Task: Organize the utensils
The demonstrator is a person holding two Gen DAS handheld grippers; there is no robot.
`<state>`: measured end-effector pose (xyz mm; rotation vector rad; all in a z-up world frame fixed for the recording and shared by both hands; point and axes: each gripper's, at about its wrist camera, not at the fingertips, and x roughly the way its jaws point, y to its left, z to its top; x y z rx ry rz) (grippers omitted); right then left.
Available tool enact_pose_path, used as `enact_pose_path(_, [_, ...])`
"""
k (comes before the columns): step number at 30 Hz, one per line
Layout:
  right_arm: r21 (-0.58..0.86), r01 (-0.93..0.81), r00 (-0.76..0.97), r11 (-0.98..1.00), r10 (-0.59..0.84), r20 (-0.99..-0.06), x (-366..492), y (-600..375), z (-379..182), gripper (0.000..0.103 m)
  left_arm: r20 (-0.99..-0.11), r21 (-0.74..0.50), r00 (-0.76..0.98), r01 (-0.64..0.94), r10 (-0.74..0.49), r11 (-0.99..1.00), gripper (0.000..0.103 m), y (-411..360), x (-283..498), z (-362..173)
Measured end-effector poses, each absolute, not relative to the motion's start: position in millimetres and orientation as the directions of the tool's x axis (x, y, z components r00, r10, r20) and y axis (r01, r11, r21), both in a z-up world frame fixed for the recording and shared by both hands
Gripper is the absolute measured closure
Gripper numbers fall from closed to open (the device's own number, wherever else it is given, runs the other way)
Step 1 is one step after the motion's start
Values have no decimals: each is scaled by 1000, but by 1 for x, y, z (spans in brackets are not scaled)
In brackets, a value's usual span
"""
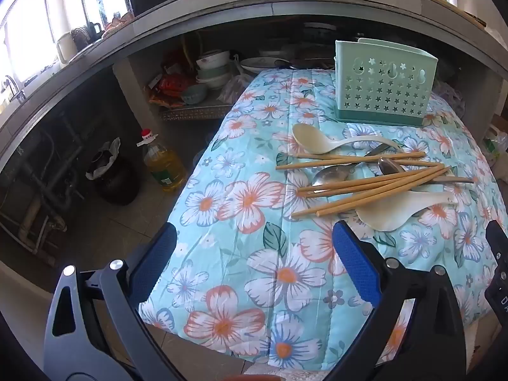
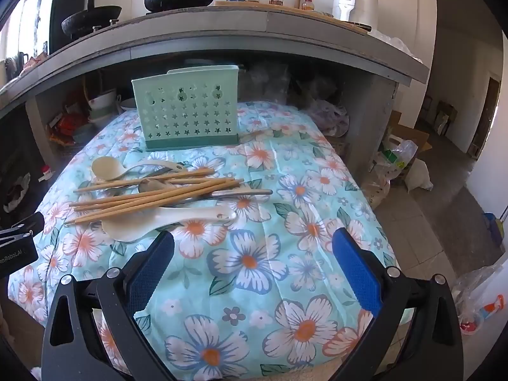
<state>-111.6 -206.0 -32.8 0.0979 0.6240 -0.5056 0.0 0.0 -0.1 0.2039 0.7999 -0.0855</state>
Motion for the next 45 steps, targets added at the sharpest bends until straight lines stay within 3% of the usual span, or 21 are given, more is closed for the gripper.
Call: enact_pose_path(45, [-70, 480, 694, 874, -428, -579, -112, -203, -29, 6, -726, 154, 688, 152, 7, 976, 9, 2, 4, 0])
